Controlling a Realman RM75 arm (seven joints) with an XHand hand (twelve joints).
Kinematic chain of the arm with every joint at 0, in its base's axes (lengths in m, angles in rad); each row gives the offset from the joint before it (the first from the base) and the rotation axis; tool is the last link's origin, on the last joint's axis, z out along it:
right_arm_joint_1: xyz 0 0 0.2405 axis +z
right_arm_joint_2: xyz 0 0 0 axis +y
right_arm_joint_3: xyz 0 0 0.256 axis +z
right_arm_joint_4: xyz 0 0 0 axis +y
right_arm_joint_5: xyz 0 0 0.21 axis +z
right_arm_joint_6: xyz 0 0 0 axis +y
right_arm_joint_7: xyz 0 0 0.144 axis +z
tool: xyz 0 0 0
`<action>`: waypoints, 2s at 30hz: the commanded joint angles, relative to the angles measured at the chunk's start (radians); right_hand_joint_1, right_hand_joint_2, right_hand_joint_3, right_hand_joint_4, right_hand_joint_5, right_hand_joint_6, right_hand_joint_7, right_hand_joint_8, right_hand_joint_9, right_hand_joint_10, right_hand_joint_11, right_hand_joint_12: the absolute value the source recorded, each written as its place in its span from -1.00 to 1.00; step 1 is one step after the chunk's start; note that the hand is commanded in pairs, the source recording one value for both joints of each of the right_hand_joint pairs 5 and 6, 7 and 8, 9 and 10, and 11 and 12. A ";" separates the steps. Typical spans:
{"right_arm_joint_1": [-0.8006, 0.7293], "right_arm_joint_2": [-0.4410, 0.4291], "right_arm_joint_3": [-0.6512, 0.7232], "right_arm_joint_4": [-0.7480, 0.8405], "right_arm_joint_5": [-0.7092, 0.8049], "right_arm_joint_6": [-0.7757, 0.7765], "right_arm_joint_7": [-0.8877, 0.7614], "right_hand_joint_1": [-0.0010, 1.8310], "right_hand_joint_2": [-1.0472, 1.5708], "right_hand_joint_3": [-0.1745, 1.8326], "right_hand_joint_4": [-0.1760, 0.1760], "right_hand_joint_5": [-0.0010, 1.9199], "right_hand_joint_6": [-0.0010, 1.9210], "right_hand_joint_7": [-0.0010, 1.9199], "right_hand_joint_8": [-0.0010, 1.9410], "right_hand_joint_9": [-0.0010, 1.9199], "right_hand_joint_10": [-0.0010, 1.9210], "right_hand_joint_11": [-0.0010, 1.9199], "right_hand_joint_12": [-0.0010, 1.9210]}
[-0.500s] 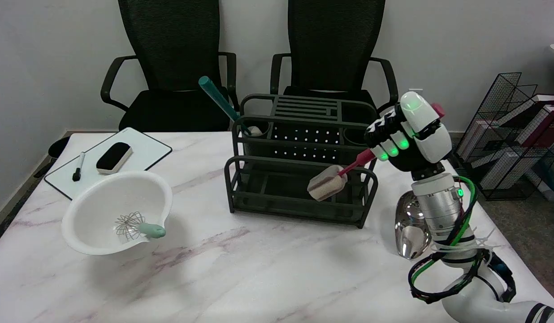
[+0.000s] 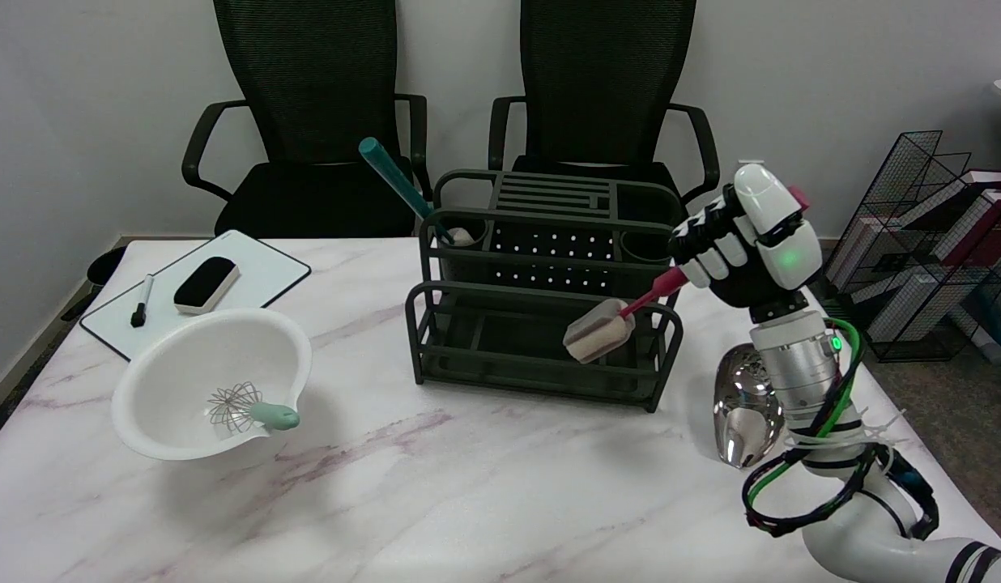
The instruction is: Place the pink sponge bottle brush into the kitchen storage rack.
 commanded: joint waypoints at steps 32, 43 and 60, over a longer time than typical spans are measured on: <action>0.197 0.075 0.593 0.289 -0.129 -0.748 0.118 -0.05 1.00 -0.08 0.00 1.00 1.00 1.00 0.98 1.00 1.00 1.00 1.00; 0.385 0.106 0.423 0.090 -0.137 -0.737 0.110 -0.01 1.00 -0.17 0.00 1.00 1.00 1.00 0.98 1.00 1.00 1.00 1.00; 0.407 0.107 0.358 -0.035 -0.277 -0.632 0.110 -0.03 1.00 -0.21 0.00 1.00 1.00 1.00 0.98 1.00 1.00 1.00 1.00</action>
